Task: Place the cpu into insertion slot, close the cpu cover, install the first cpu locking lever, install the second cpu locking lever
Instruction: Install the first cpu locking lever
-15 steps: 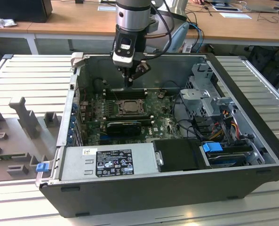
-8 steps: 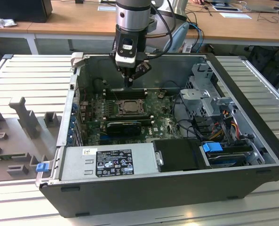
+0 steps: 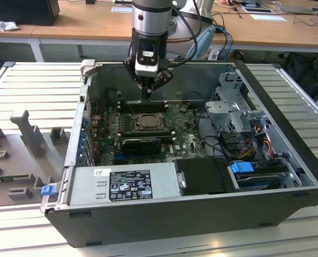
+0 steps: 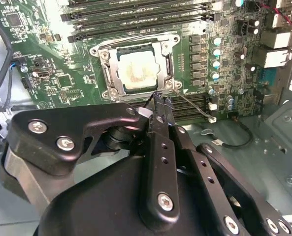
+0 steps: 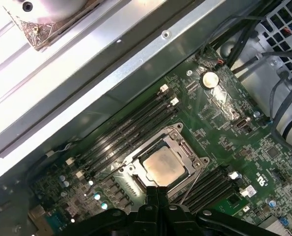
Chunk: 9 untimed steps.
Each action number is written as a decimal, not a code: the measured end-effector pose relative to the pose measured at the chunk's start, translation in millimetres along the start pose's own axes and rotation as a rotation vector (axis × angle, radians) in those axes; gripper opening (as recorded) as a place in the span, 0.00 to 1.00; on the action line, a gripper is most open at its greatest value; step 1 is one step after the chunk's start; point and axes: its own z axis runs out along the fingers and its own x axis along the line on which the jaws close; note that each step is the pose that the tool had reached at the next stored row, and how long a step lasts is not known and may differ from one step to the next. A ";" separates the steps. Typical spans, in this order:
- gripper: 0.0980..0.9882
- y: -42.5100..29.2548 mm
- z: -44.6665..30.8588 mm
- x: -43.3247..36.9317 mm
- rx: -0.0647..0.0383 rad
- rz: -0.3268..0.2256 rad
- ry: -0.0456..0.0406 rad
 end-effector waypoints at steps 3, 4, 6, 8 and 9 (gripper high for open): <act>0.01 0.0 0.0 0.0 0.001 -0.041 0.0003; 0.01 0.0 0.0 0.0 0.002 -0.050 0.0005; 0.01 0.0 0.0 0.0 0.002 -0.072 0.0006; 0.01 0.0 0.0 0.0 0.003 -0.085 0.0007; 0.01 0.0 0.0 0.0 0.003 -0.096 0.0008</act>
